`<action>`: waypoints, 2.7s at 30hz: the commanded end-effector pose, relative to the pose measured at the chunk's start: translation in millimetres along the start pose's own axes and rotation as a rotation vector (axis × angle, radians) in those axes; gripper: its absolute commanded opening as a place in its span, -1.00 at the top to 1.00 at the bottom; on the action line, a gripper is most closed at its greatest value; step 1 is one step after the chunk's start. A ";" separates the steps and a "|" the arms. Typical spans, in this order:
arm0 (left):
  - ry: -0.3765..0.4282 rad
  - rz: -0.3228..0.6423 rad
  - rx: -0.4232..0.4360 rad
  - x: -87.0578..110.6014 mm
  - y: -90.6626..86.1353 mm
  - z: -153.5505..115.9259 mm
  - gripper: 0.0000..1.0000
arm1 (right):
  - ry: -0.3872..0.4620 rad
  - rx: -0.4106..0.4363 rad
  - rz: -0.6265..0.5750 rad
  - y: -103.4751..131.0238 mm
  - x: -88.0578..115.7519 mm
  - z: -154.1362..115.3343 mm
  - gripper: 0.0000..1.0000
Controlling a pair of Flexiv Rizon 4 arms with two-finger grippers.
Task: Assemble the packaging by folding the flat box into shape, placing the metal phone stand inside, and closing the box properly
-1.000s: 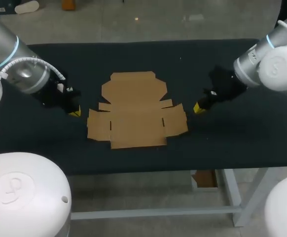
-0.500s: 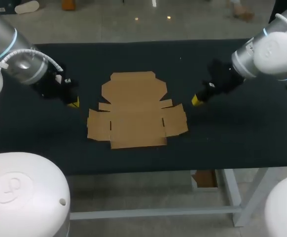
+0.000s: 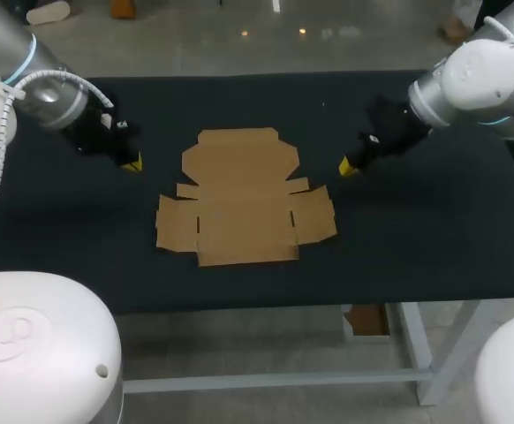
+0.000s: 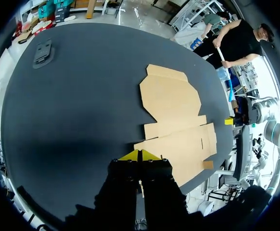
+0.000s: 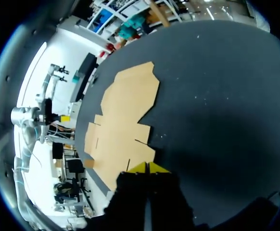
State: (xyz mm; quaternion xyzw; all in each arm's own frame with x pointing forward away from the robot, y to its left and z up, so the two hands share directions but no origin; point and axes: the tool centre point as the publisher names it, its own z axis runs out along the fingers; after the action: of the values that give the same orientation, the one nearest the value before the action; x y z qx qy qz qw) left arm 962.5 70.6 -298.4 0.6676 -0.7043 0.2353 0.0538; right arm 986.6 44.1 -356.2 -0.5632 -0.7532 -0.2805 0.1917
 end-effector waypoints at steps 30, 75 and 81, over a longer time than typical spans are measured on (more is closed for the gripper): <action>0.069 0.030 -0.070 -9.1 -27.5 64.8 1.00 | 0.041 0.157 0.021 37.3 -17.0 45.6 1.00; 0.127 0.039 -0.022 -3.2 -22.2 104.7 1.00 | 0.054 0.036 0.060 28.1 -11.5 75.7 1.00; 0.130 0.034 -0.020 -4.9 -20.8 106.8 1.00 | 0.066 0.018 0.074 28.7 -13.1 78.3 1.00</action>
State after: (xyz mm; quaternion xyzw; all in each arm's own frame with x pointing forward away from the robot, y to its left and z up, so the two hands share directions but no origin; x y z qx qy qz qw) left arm 1009.0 31.8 -387.8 0.6382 -0.7131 0.2716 0.1021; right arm 1021.2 91.6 -416.4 -0.5804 -0.7283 -0.2816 0.2311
